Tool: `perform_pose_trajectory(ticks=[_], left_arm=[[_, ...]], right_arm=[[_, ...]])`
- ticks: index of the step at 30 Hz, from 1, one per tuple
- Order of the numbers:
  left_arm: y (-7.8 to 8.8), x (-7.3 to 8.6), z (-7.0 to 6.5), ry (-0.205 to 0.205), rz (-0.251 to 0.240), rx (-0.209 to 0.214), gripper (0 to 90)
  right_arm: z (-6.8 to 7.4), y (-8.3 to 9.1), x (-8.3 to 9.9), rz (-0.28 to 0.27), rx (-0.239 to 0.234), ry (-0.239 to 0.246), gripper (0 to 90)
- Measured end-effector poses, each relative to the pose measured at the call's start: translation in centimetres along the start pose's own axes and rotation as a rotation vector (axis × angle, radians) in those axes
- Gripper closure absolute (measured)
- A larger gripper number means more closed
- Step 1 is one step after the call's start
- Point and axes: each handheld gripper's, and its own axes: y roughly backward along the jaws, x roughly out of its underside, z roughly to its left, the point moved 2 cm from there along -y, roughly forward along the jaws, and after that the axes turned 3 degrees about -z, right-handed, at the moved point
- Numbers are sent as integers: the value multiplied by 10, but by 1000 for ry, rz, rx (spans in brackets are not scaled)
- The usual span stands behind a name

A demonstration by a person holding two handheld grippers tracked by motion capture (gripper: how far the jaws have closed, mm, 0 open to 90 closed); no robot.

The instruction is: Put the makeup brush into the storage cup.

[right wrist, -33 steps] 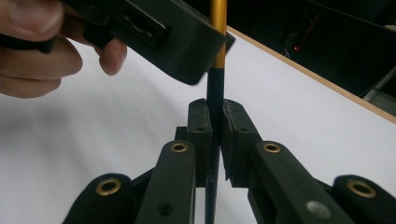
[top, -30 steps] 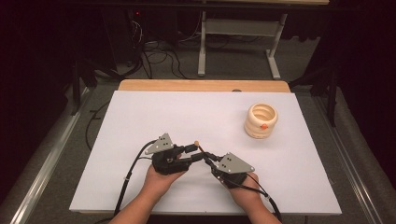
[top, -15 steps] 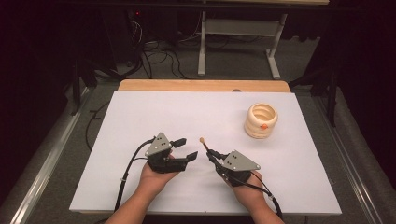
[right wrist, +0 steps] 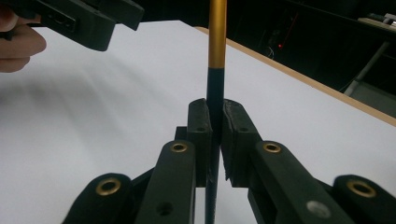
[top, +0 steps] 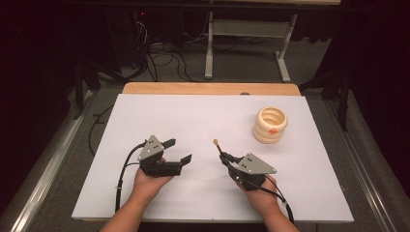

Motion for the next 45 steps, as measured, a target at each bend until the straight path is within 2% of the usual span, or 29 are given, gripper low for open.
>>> perform_pose_trajectory(ticks=[12, 18, 23, 28, 34, 45], left_arm=[[11, 6, 10, -22, -13, -52, 129], [19, 9, 17, -10, -5, -71, 105], [25, 11, 22, -4, -9, -76, 84], [28, 15, 26, 0, 7, -81, 55], [32, 18, 29, 22, 5, -80, 55], [32, 20, 30, 25, 9, -80, 57]], right_arm=[[-10, 6, 1, -1, 18, -16, 851], [-14, 8, 1, -3, 26, -25, 851], [-18, 10, 2, -1, 36, -32, 851], [-22, 11, 3, 1, 45, -35, 851], [-28, 14, 4, -2, 59, -44, 852], [-40, 22, 6, -13, 92, -66, 851]])
